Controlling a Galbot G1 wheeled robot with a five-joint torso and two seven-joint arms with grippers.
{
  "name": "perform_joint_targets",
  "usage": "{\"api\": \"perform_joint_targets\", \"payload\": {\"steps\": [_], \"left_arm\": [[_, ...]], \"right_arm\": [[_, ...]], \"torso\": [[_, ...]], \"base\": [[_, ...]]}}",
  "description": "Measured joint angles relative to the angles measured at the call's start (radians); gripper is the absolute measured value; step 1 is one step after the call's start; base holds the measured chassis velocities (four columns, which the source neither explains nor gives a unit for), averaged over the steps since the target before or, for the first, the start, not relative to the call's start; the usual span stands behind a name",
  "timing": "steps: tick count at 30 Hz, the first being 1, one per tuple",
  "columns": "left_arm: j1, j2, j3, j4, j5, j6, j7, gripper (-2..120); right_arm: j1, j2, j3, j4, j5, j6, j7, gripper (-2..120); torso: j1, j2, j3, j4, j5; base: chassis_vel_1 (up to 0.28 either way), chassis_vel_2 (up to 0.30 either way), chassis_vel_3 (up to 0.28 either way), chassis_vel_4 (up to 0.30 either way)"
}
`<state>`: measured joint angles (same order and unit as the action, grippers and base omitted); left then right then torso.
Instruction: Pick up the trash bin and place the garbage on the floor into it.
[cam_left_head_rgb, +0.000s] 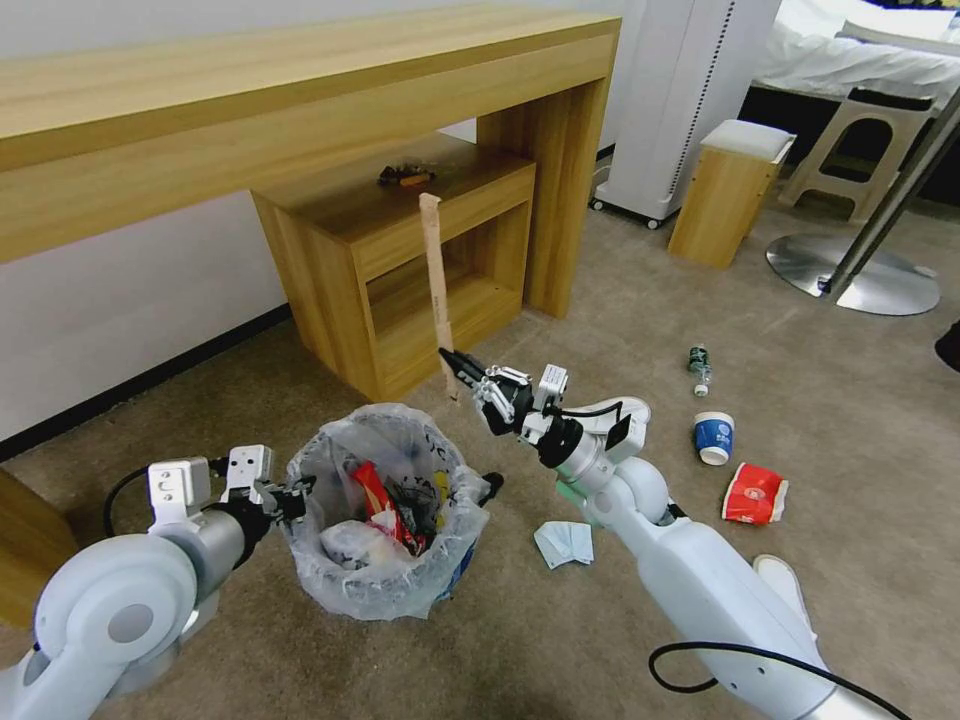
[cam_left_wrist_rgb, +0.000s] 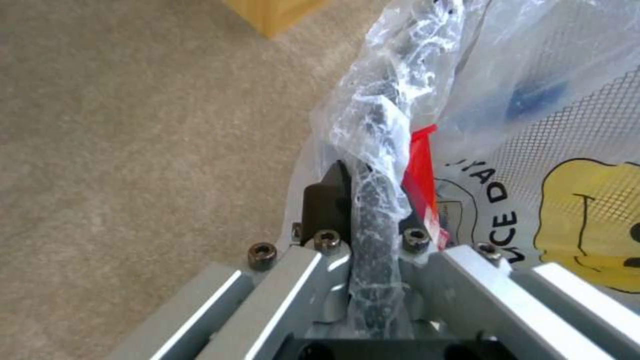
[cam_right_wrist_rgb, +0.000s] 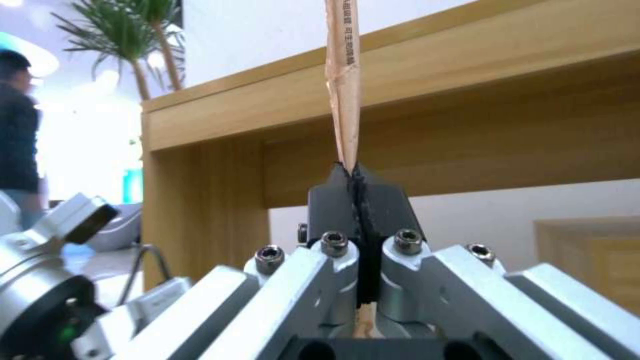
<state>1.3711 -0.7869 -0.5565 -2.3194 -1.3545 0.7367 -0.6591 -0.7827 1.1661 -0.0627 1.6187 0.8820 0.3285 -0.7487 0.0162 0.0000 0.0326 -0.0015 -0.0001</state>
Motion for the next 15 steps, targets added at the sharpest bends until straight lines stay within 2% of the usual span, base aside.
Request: {"api": "perform_joint_targets", "payload": {"steps": [7, 15], "left_arm": [[-0.020, -0.008, 0.015, 0.009, -0.001, 0.000, 0.004, 0], [-0.013, 0.006, -0.009, 0.010, -0.007, 0.000, 0.009, 0]], "right_arm": [[-0.012, 0.019, -0.060, -0.013, -0.032, 0.018, -0.011, 0], [-0.026, 0.024, -0.111, -0.014, -0.057, 0.022, -0.030, 0]], "torso": [[0.000, 0.000, 0.000, 0.0001, 0.0000], [0.000, 0.000, 0.000, 0.0002, 0.0000]], "base": [[0.000, 0.000, 0.000, 0.000], [0.000, 0.000, 0.000, 0.000]]}}
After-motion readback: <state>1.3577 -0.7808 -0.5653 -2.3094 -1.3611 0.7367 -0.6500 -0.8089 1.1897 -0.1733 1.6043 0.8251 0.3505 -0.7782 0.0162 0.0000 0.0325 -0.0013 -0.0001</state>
